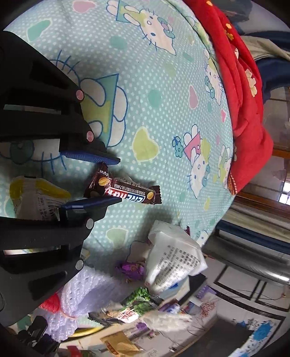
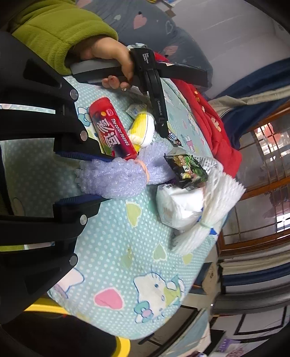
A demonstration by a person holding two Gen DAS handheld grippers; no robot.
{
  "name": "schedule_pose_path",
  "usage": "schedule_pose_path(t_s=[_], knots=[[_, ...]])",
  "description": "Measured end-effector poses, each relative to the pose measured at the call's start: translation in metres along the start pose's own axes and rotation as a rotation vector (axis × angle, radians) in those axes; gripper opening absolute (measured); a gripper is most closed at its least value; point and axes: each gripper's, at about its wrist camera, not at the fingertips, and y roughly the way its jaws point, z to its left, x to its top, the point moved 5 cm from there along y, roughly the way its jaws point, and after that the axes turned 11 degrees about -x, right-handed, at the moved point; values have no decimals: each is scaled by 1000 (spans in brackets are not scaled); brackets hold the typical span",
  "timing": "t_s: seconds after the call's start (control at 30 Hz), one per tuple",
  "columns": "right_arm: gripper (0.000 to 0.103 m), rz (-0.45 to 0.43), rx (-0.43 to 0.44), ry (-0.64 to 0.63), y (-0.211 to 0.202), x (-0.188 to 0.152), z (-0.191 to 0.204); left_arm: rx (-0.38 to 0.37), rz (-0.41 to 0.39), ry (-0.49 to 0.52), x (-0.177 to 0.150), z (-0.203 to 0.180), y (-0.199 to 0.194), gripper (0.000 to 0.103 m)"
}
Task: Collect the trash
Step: 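Grasp the chocolate bar with the left tool while the right tool grasps the lavender mesh scrubber, then carry the chocolate bar and mesh scrubber with both tools over the bin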
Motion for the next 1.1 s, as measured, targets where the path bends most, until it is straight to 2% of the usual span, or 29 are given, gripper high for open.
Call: schedule_pose_path(t_s=[0.5,0.7,1.1], knots=[[26,-73,42,-26,-44,10,4,-115,-118,-21,15,-21,-52,21],[26,-116,7,5,-57,17,-6,-176,-147,12,20,-46,-72,21],[26,-192,-94,113,-83,26,-59,-274,-125,134,9,-112,-75,21]])
